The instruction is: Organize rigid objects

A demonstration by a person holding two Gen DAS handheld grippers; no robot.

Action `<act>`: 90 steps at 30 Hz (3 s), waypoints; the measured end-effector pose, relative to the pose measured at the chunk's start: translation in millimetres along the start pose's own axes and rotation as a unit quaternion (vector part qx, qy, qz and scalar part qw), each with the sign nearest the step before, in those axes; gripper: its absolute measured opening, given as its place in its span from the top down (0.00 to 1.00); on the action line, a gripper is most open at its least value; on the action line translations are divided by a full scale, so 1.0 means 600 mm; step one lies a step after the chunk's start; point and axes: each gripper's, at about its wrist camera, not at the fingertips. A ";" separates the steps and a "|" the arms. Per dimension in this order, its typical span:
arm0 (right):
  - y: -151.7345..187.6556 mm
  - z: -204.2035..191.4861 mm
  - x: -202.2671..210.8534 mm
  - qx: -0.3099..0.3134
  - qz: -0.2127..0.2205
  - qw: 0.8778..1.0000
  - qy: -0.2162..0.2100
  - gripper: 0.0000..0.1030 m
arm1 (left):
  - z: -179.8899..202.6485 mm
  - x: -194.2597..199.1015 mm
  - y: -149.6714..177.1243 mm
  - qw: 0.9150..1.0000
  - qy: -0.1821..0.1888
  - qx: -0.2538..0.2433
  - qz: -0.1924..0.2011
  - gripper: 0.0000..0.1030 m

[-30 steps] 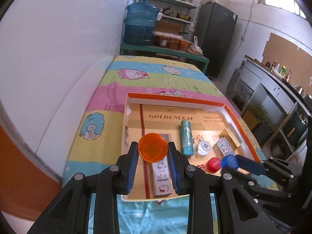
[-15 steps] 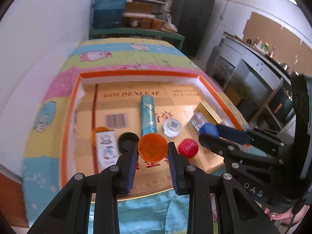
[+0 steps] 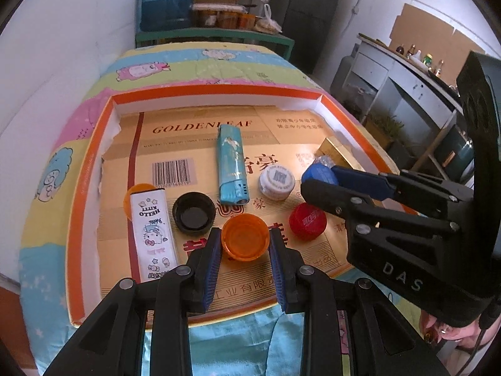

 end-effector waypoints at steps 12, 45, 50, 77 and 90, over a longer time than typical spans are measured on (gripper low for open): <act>-0.002 0.004 -0.023 0.002 -0.011 1.000 0.000 0.71 | -0.002 -0.002 0.000 1.000 0.000 -0.002 0.007 0.70; -0.004 0.003 -0.005 -0.011 0.001 1.000 -0.009 0.70 | -0.013 0.024 0.002 0.999 0.000 0.012 0.035 0.51; -0.002 0.005 0.009 -0.018 0.005 1.000 -0.008 0.70 | -0.013 0.035 0.006 0.999 0.000 0.015 0.040 0.51; 0.018 -0.033 0.111 -0.008 0.045 0.999 0.010 0.70 | 0.006 0.143 0.044 0.996 -0.003 0.024 0.083 0.51; 0.031 -0.054 0.153 -0.008 0.058 0.998 0.024 0.70 | 0.011 0.194 0.061 0.994 -0.004 0.027 0.106 0.51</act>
Point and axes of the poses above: each gripper's, at about its wrist camera, not at the fingertips, and x roughly against the way its jaws point, z to its right, y to its underside, and after that the axes turned 2 degrees about -z, right-handed
